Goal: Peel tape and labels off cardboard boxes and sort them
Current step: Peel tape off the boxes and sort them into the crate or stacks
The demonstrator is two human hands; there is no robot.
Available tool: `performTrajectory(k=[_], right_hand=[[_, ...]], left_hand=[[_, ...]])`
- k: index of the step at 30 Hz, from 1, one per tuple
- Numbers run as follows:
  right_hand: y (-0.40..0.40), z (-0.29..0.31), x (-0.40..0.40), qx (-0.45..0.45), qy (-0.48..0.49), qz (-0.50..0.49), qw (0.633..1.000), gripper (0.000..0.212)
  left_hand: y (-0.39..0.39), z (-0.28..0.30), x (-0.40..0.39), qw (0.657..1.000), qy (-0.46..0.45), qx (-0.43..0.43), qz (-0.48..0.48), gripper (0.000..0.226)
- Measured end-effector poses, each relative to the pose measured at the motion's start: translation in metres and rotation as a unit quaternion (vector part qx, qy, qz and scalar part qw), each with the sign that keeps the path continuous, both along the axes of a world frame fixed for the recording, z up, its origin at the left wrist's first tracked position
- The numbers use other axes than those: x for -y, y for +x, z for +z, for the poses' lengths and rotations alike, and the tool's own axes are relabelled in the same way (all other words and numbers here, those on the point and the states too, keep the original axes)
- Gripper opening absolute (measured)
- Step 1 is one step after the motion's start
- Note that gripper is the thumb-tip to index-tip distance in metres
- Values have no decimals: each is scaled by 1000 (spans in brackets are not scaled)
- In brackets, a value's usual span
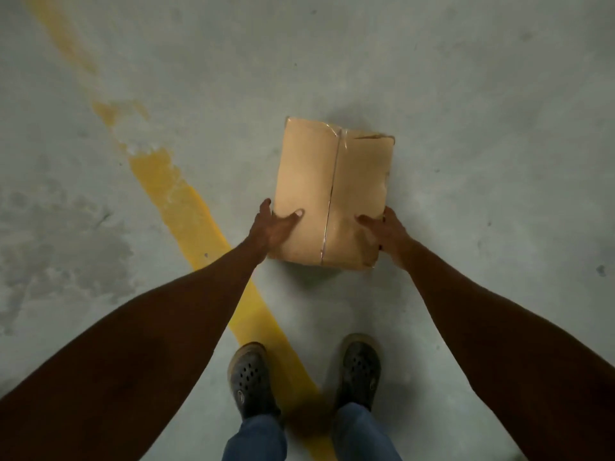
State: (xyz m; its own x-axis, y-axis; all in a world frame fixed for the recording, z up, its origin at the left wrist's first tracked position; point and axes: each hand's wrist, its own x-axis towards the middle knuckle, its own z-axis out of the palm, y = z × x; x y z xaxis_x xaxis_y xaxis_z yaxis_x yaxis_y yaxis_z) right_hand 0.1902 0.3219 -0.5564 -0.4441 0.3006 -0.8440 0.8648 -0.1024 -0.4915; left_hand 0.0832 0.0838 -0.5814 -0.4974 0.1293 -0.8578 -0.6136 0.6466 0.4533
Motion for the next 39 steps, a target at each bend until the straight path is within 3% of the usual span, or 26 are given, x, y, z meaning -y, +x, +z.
performTrajectory(k=[5,8,11,16,20,23,29,39], right_hand=[[-11,-30,-6,-56,-55,-64,995,62],[-4,-23,4,-32,-50,-105,993,68],[9,15,24,-24,-42,-121,991,69],[26,137,73,-35,3,-101,994,74],[32,268,110,-79,24,-64,995,78],[34,373,136,-117,29,-38,992,84],[39,545,178,-172,97,78,977,84],[48,708,260,-317,25,176,932,76]], left_hand=[[-8,-24,-7,998,44,-35,7,85],[-2,-8,-4,998,49,-27,37,86],[11,30,12,996,53,-20,75,72],[40,159,60,989,45,-31,139,75],[58,293,96,984,38,-71,159,61],[72,395,123,980,17,-96,172,69],[100,568,173,955,22,-182,233,59],[184,752,254,892,-51,-292,340,59]])
